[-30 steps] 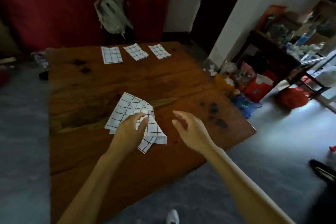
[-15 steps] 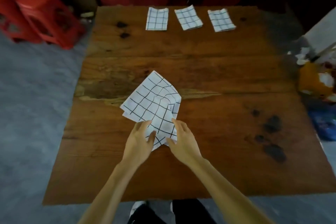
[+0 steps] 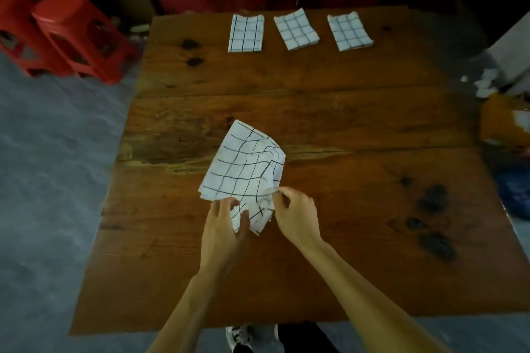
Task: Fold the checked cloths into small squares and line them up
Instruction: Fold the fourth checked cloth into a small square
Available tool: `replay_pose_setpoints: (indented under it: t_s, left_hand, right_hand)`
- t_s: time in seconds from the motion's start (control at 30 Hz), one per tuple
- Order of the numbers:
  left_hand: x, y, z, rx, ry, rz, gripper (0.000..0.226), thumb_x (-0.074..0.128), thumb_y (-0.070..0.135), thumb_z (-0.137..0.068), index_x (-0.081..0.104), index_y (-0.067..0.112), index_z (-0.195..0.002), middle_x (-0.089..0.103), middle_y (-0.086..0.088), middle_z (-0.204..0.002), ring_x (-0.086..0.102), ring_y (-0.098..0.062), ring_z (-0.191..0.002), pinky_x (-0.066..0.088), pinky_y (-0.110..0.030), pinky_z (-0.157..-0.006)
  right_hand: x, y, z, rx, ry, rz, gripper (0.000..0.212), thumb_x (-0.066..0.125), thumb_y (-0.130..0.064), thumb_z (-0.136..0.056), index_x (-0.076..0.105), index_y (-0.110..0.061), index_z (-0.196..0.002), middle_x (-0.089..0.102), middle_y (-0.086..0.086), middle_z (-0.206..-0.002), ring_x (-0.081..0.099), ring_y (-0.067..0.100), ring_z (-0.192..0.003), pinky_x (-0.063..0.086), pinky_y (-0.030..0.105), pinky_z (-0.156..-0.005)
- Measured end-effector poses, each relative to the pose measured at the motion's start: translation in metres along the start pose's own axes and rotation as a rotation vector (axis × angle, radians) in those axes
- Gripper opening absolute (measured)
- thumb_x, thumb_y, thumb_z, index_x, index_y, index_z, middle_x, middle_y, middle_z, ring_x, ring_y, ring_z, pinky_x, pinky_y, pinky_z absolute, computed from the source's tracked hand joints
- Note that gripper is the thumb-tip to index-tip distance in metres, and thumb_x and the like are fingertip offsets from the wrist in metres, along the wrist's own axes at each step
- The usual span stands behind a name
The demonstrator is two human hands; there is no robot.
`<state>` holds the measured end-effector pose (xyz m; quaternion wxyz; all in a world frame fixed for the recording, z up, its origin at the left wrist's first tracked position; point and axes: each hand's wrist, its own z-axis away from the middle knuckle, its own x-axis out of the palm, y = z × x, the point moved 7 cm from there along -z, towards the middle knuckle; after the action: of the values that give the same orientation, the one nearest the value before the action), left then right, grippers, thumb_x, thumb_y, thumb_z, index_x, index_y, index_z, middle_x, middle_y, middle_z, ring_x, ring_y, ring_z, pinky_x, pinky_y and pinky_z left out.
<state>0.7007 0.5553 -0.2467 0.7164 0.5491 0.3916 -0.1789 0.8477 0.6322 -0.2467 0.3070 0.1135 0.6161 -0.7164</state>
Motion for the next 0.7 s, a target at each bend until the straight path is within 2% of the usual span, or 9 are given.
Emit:
replay_pose_setpoints:
  t_s: [0.07,0.17,0.23,0.3,0.37,0.47,0.57,0.63,0.7]
  left_hand:
    - [-0.011,0.015,0.005,0.099,-0.016,-0.006,0.044,0.035,0.056,-0.094,0.049,0.022,-0.117,0.048,0.006,-0.118,0.048,-0.008,-0.104,0.044,-0.028,-0.08]
    - [-0.028,0.039,0.019,0.328,-0.094,0.004,0.063,0.024,0.071,-0.089,0.05,0.024,-0.124,0.049,0.004,-0.126,0.045,-0.007,-0.113,0.04,-0.027,-0.091]
    - [-0.037,0.044,0.024,0.407,-0.121,-0.009,0.067,0.029,0.075,-0.086,0.049,0.026,-0.127,0.049,0.001,-0.132,0.044,-0.01,-0.12,0.039,-0.03,-0.095]
    - [-0.049,0.047,0.022,0.453,-0.032,-0.042,0.051,0.05,0.061,-0.086,0.053,0.026,-0.123,0.052,-0.001,-0.128,0.049,-0.015,-0.116,0.046,-0.034,-0.092]
    - [-0.063,0.052,0.015,0.462,0.089,-0.068,0.037,0.069,0.034,-0.082,0.062,0.023,-0.116,0.057,-0.004,-0.12,0.056,-0.02,-0.107,0.053,-0.038,-0.084]
    - [-0.085,0.065,0.004,0.475,0.185,-0.047,0.027,0.077,0.009,-0.075,0.071,0.016,-0.1,0.061,-0.009,-0.11,0.057,-0.026,-0.1,0.053,-0.038,-0.078]
    - [-0.105,0.083,-0.005,0.568,0.257,-0.096,0.025,0.079,0.004,-0.072,0.071,0.009,-0.095,0.063,-0.012,-0.102,0.058,-0.029,-0.094,0.05,-0.038,-0.072]
    - [-0.117,0.098,-0.008,0.65,0.282,-0.141,0.024,0.078,0.003,-0.072,0.07,0.007,-0.093,0.063,-0.01,-0.096,0.058,-0.029,-0.089,0.049,-0.039,-0.072]
    - [-0.125,0.111,-0.012,0.708,0.271,-0.197,0.021,0.077,0.004,-0.073,0.069,0.009,-0.092,0.064,-0.008,-0.093,0.06,-0.027,-0.088,0.049,-0.04,-0.075]
  right_hand:
    - [-0.014,-0.016,-0.001,0.046,0.045,-0.066,0.042,0.051,-0.018,-0.097,0.044,-0.021,-0.056,0.038,-0.011,-0.046,0.033,0.006,-0.037,0.022,0.017,-0.041]
    - [-0.029,-0.043,0.002,0.086,0.081,-0.112,0.048,0.053,-0.026,-0.097,0.04,-0.016,-0.052,0.033,-0.009,-0.042,0.027,0.007,-0.039,0.021,0.021,-0.04]
    - [-0.039,-0.06,0.007,0.118,0.115,-0.146,0.048,0.053,-0.029,-0.097,0.041,-0.014,-0.053,0.032,-0.008,-0.041,0.026,0.01,-0.04,0.022,0.023,-0.041]
    - [-0.046,-0.075,0.014,0.16,0.143,-0.203,0.044,0.052,-0.029,-0.097,0.051,-0.008,-0.058,0.033,-0.01,-0.037,0.026,0.009,-0.039,0.025,0.023,-0.044]
    - [-0.051,-0.091,0.023,0.187,0.155,-0.23,0.04,0.051,-0.027,-0.098,0.061,-0.004,-0.067,0.032,-0.012,-0.033,0.026,0.005,-0.035,0.031,0.023,-0.047]
    - [-0.06,-0.102,0.033,0.217,0.199,-0.238,0.04,0.05,-0.026,-0.1,0.062,0.002,-0.074,0.035,-0.012,-0.036,0.033,0.003,-0.031,0.032,0.015,-0.043]
    - [-0.073,-0.107,0.039,0.19,0.297,-0.195,0.033,0.049,-0.029,-0.099,0.066,-0.001,-0.107,0.065,-0.001,-0.08,0.053,-0.004,-0.058,0.042,0.019,-0.061]
    - [-0.087,-0.12,0.05,0.077,0.407,-0.076,0.035,0.051,-0.023,-0.098,0.053,-0.017,-0.133,0.058,-0.008,-0.12,0.054,0.001,-0.099,0.042,0.014,-0.076]
    - [-0.095,-0.145,0.06,-0.128,0.457,0.045,0.052,0.054,-0.007,-0.092,0.044,-0.022,-0.141,0.046,-0.009,-0.139,0.042,0.006,-0.125,0.042,0.023,-0.099]
